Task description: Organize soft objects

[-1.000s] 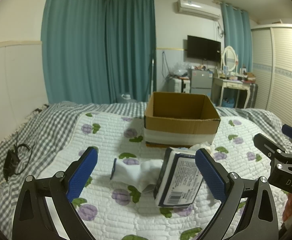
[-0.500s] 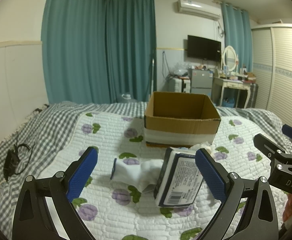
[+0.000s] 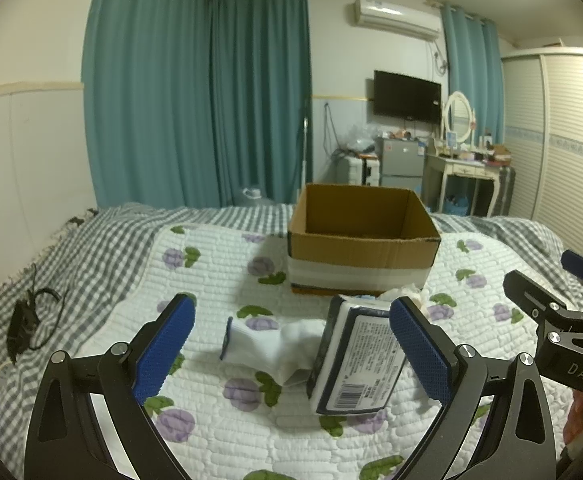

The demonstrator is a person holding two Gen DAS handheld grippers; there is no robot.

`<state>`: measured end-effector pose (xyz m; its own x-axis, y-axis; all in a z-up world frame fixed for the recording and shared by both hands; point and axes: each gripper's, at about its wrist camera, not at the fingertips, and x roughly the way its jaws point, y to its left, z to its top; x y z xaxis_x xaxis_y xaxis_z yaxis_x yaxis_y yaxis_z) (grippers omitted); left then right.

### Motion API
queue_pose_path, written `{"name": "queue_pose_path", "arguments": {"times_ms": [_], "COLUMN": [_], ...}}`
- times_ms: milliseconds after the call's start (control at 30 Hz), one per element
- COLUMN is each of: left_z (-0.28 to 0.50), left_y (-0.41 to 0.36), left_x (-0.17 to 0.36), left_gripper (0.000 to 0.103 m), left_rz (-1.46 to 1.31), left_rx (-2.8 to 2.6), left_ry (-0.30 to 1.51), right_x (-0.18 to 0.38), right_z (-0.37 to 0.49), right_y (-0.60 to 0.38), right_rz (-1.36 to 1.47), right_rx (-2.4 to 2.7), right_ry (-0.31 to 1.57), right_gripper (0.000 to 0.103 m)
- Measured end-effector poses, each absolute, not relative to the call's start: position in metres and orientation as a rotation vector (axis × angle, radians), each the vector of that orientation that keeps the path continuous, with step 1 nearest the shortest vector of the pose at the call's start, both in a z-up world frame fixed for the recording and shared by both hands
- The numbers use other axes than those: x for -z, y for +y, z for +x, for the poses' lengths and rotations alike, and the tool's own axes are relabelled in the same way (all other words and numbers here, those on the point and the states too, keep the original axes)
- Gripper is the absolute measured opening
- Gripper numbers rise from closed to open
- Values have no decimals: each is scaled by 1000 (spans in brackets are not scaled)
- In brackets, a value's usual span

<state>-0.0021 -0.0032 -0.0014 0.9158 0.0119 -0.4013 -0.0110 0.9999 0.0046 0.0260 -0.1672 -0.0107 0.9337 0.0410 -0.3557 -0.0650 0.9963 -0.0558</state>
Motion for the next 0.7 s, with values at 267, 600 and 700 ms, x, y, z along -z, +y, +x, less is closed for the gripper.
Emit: {"name": "queue_pose_path", "arguments": {"times_ms": [267, 600, 700], "left_z": [-2, -2, -2], "left_y": [-2, -3, -3], "left_x": [2, 2, 2], "left_gripper": [100, 100, 100], "left_rz": [4, 4, 6], "left_rx": [-10, -11, -11], "left_ry": [412, 412, 413], "right_x": [11, 1, 4], "right_z": [26, 28, 27], "right_y": [-166, -168, -167], "right_rz": [-68, -69, -71], "right_rx": [-55, -54, -51], "right_ry": [364, 365, 364], "right_gripper": [103, 103, 103]}}
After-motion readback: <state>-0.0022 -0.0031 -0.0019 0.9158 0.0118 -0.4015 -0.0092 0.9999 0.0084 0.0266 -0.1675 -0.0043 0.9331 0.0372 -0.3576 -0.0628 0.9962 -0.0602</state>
